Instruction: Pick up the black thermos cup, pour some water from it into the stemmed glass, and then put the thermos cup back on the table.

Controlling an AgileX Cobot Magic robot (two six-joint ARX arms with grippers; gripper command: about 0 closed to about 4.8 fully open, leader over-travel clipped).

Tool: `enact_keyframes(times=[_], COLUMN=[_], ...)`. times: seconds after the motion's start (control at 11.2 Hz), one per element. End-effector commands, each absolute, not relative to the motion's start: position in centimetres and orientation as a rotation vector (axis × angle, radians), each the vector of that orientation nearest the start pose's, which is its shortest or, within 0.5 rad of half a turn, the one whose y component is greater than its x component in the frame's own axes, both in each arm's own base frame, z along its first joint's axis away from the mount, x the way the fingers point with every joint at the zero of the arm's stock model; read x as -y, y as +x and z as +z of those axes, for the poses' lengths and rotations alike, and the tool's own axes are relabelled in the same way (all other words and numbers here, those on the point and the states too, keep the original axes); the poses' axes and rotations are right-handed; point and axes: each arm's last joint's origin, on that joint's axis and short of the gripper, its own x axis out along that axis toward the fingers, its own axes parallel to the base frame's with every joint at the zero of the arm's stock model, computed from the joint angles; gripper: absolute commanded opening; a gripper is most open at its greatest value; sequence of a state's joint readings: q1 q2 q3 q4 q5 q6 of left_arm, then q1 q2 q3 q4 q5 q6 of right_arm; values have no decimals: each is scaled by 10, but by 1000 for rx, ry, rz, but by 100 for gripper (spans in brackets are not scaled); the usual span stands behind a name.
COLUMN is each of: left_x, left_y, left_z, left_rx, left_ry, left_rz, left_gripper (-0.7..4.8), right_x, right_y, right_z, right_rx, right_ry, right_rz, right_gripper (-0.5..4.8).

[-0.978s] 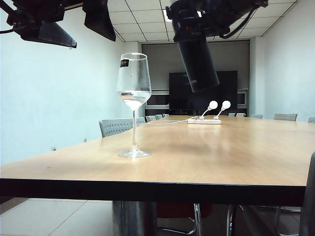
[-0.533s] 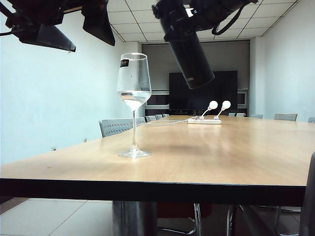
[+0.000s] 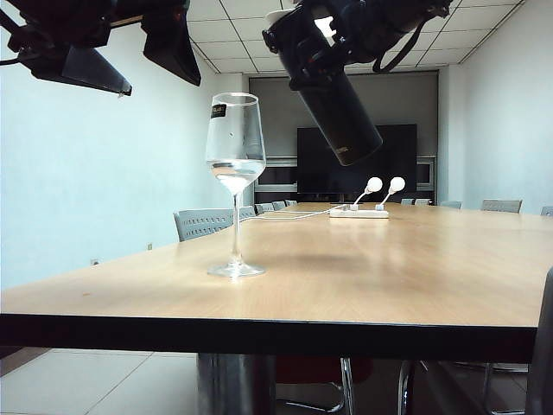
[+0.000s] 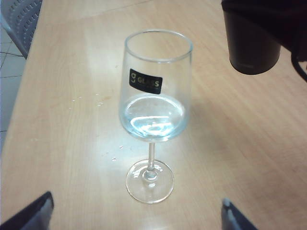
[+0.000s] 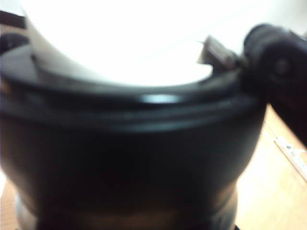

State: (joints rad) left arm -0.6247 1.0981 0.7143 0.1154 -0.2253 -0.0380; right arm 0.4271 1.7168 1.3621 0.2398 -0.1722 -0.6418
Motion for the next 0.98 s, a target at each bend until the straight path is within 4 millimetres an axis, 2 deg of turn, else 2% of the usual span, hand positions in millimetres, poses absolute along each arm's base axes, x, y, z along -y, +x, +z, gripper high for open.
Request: enact_keyframes(times=[0.09, 0.36, 0.71, 0.8, 0.98], left_x=[136, 136, 136, 136, 136], left_y=[200, 200, 200, 200, 200], left_z=[281, 281, 281, 281, 281], left_rx=[-236, -236, -236, -237, -237], left_ry=[67, 67, 68, 68, 68], left_rz=[-390, -390, -388, -386, -386], left_gripper=[458, 458, 458, 458, 458], right_x=[-173, -174, -179, -179, -179], right_y=[366, 368, 379, 380, 380], right_z=[343, 342, 335, 334, 334], right_rx=[223, 270, 295, 311, 320], right_ry=[-661, -745, -762, -830, -855], right_rz=[580, 569, 558, 548, 545], right_gripper=[184, 184, 183, 183, 183])
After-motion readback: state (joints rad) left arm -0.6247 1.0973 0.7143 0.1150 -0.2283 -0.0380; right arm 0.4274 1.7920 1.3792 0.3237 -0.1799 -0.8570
